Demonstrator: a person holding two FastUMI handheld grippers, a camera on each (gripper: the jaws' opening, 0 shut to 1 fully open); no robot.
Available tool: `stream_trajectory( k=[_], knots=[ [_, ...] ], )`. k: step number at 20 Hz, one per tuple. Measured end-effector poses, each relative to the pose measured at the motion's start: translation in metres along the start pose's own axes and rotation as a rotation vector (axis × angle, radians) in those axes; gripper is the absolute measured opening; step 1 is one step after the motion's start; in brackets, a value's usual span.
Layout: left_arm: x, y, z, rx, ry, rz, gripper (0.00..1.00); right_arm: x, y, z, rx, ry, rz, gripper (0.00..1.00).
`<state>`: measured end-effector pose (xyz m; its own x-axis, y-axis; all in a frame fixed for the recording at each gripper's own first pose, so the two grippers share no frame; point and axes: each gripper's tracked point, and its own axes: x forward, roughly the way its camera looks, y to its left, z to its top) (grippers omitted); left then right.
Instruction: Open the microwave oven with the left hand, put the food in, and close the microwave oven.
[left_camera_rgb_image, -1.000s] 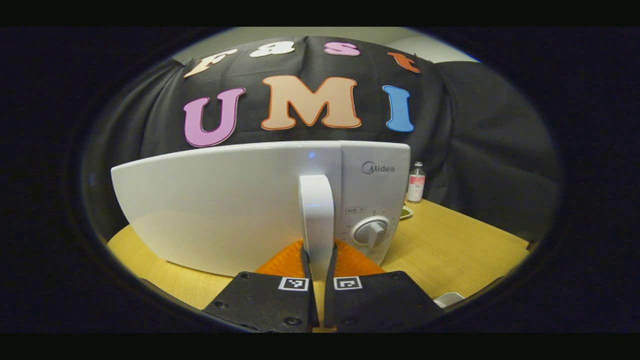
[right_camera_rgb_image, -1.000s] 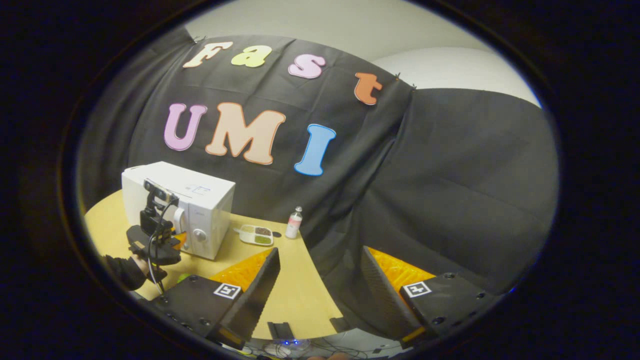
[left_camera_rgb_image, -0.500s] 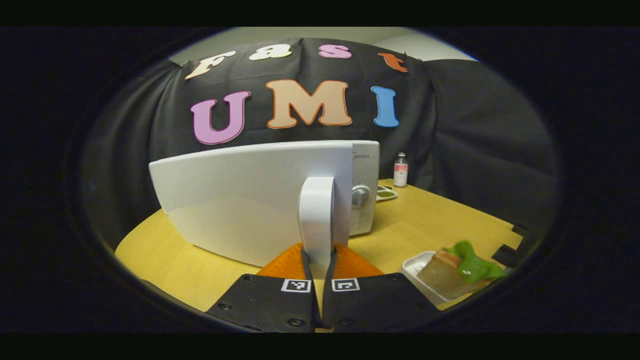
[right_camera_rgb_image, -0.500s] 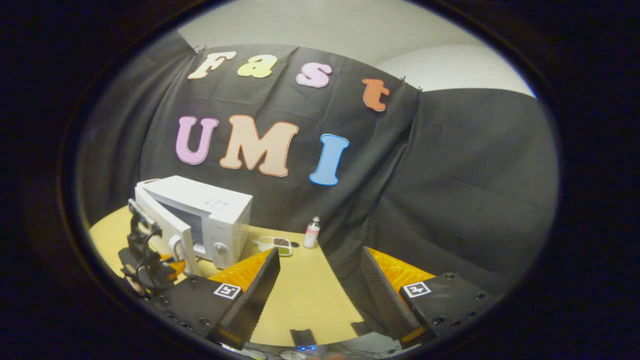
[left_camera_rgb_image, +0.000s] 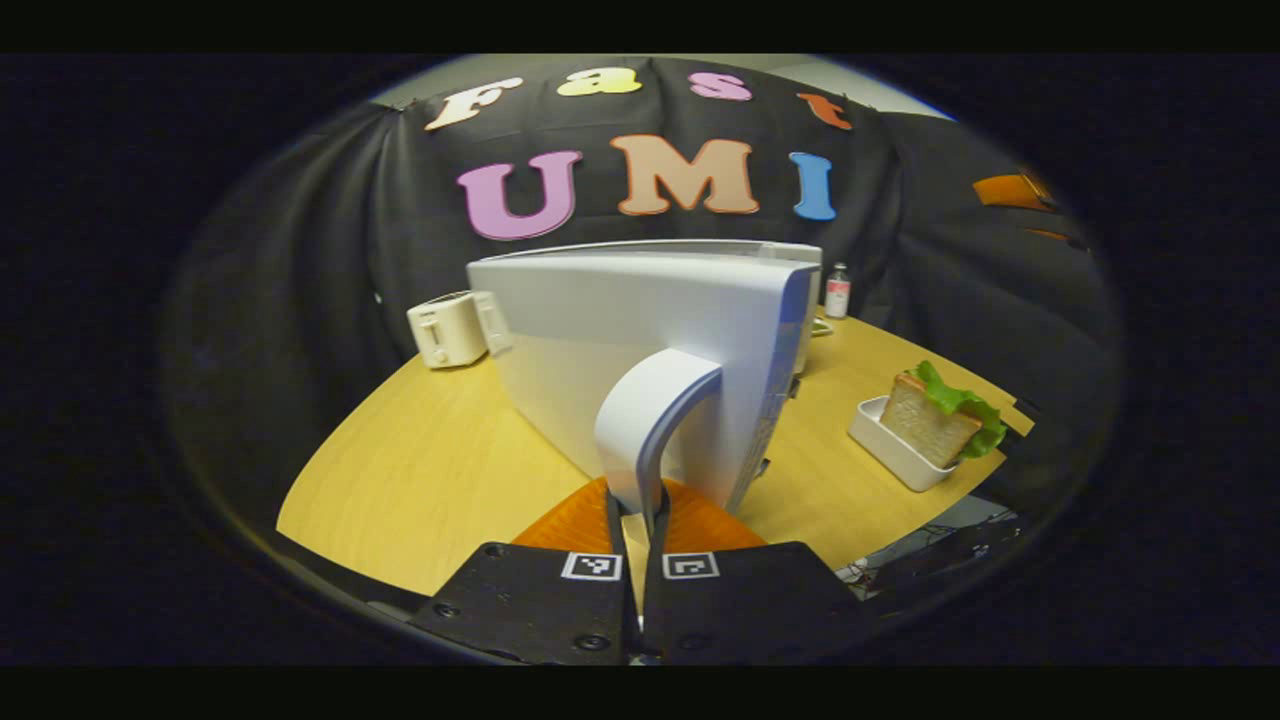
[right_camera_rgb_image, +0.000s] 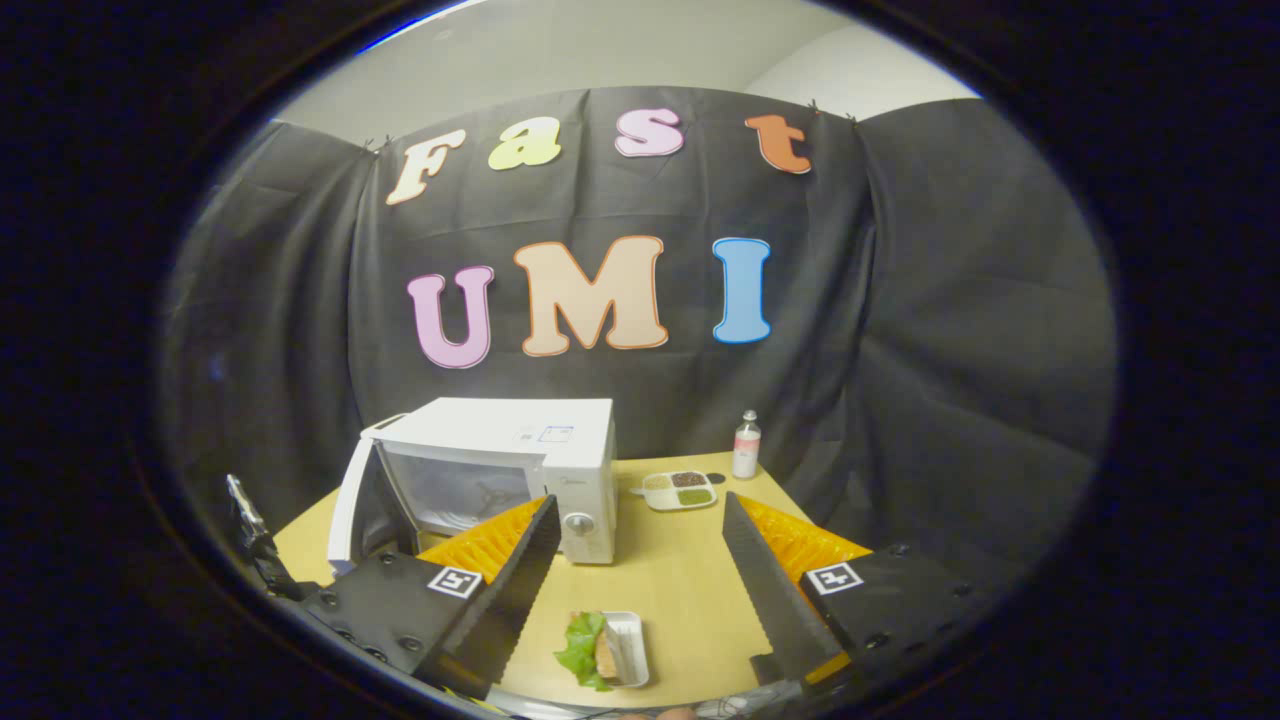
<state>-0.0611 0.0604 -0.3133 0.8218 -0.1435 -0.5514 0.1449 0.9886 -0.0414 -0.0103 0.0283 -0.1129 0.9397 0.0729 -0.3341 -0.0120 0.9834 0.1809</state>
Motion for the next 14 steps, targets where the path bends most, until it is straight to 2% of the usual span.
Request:
stream_trajectory(
  k=[3, 5, 9, 14],
  knots=[
    [-0.011, 0.042, -0.010, -0.017, 0.024, 0.063, 0.00, -0.002, 0.014, -0.006, -0.029, -0.019, -0.004, 0.98],
    [-0.016, 0.055, -0.013, -0.036, 0.022, 0.045, 0.01, -0.005, 0.026, -0.013, -0.029, -0.033, 0.010, 1.00],
    [-0.017, 0.066, -0.017, -0.043, 0.021, 0.026, 0.00, -0.009, 0.035, -0.044, -0.085, -0.006, -0.009, 0.98],
    [-0.017, 0.069, -0.017, -0.020, 0.010, 0.010, 0.00, -0.012, 0.036, -0.093, -0.037, 0.055, -0.020, 0.97]
  ],
)
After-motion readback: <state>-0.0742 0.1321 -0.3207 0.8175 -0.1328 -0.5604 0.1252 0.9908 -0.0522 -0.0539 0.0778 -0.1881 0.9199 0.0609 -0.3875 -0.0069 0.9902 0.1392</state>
